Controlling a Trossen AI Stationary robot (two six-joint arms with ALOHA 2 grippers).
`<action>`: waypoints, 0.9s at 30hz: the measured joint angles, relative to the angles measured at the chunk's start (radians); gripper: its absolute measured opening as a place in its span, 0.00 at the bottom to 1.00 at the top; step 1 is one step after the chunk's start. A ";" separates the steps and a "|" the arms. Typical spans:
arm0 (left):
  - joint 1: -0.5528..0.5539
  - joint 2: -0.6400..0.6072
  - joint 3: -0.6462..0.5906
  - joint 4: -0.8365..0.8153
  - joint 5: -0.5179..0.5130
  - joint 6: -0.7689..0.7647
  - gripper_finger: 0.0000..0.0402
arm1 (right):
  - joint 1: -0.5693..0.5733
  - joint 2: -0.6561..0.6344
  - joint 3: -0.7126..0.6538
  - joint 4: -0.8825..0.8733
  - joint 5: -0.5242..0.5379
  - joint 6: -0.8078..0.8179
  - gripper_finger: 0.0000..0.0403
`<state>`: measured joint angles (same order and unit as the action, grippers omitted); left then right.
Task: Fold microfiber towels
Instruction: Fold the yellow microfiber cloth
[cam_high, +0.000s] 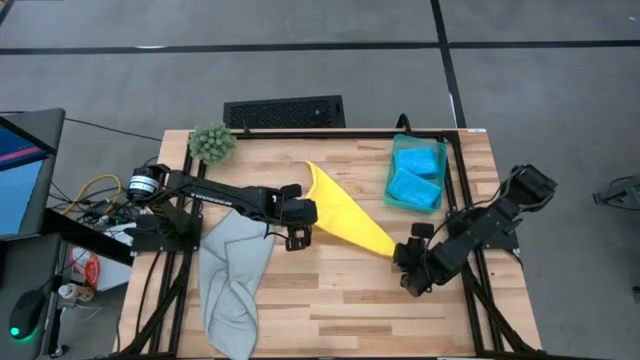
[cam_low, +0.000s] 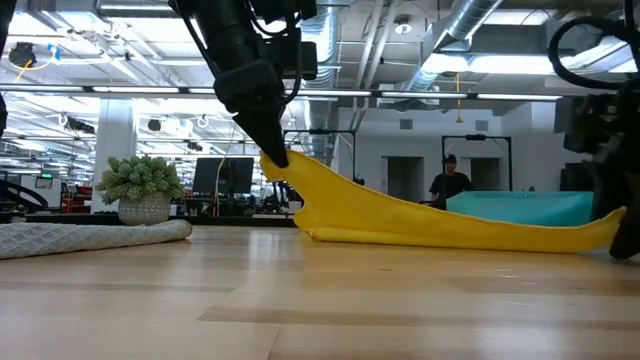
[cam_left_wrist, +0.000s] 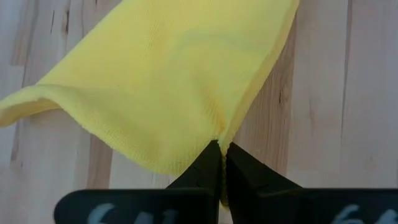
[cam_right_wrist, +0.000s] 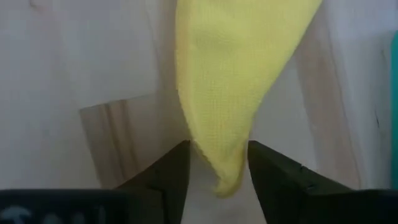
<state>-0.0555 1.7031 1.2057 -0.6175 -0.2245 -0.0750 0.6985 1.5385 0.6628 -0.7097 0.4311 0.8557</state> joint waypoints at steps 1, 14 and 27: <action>0.000 0.000 0.000 0.000 0.000 0.002 0.01 | 0.000 0.015 0.008 -0.001 -0.001 0.000 0.44; 0.000 0.000 0.000 0.001 0.000 0.003 0.01 | 0.008 0.014 0.087 -0.032 -0.011 -0.123 0.02; 0.000 0.000 0.000 0.003 0.000 0.002 0.01 | 0.005 0.005 0.087 -0.053 0.021 -0.094 0.49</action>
<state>-0.0559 1.7031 1.2060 -0.6147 -0.2245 -0.0734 0.7040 1.5433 0.7494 -0.7625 0.4520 0.7612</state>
